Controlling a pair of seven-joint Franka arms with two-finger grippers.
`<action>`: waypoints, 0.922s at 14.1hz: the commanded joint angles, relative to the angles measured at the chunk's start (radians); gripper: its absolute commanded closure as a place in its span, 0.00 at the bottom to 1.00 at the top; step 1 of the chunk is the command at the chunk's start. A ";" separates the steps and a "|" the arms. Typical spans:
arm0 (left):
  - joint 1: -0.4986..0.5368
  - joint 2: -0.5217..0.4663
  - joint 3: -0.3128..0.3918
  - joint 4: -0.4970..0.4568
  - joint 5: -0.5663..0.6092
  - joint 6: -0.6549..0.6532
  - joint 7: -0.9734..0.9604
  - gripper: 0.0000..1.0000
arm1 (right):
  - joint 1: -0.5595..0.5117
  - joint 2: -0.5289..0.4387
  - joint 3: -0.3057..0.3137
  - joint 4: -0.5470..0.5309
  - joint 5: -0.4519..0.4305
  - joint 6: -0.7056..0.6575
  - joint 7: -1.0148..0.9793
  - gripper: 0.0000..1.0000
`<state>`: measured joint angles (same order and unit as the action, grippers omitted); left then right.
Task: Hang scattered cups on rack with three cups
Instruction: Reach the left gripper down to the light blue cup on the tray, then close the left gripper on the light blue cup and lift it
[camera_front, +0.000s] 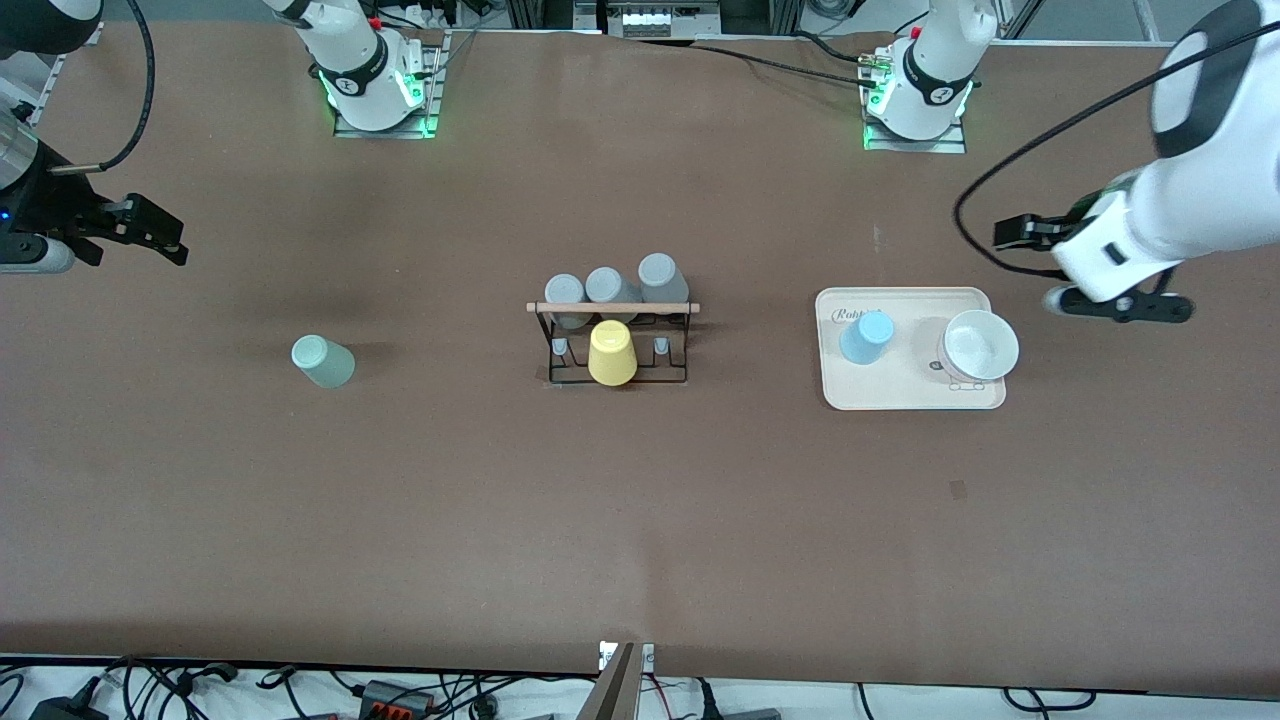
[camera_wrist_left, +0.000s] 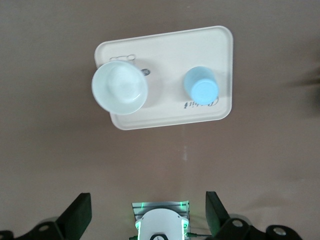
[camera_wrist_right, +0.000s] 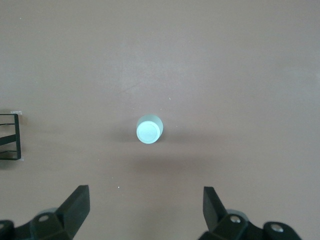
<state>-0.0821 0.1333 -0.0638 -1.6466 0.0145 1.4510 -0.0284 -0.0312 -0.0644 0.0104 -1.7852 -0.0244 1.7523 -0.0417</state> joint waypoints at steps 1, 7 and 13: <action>-0.007 -0.006 -0.075 -0.085 -0.010 0.208 -0.034 0.00 | -0.016 -0.011 0.014 -0.003 0.001 0.001 -0.014 0.00; -0.002 -0.027 -0.139 -0.402 0.001 0.625 -0.123 0.00 | -0.018 -0.012 0.014 -0.003 0.003 -0.008 -0.006 0.00; 0.007 0.011 -0.139 -0.633 0.001 0.965 -0.123 0.00 | -0.018 0.001 0.014 0.000 0.003 -0.001 -0.003 0.00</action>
<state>-0.0840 0.1549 -0.1993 -2.2452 0.0148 2.3818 -0.1484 -0.0327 -0.0639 0.0108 -1.7853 -0.0244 1.7530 -0.0416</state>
